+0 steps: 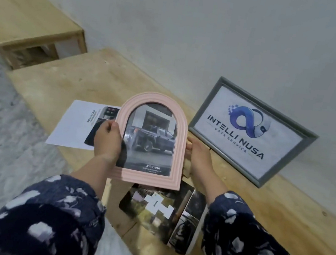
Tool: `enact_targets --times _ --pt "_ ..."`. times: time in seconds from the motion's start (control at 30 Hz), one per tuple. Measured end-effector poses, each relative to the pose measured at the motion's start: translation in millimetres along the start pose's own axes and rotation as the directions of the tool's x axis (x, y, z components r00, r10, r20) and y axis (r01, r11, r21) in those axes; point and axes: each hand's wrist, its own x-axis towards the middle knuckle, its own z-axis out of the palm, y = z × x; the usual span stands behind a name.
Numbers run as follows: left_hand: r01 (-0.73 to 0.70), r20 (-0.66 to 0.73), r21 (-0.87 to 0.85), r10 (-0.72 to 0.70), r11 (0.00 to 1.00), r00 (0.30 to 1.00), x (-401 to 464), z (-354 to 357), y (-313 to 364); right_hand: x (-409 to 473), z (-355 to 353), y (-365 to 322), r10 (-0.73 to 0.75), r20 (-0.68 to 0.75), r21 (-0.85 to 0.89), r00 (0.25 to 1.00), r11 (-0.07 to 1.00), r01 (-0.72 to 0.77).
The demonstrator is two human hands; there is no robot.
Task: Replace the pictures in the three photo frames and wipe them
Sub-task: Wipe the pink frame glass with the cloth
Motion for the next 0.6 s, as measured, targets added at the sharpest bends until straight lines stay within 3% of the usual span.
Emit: enact_targets --times 0.1,0.3,0.6 --pt "-0.005 0.100 -0.031 0.008 1.000 0.995 -17 36 14 -9 -38 -5 0.030 -0.067 0.176 0.997 0.984 -0.017" --pt "-0.086 0.338 -0.053 0.099 0.995 0.936 -67 113 32 -50 -129 11 0.043 -0.310 0.167 0.950 0.986 0.009" --pt "-0.288 0.667 -0.036 0.238 0.957 0.706 -190 222 54 -116 -272 63 0.102 -0.648 0.174 0.754 0.985 0.017"
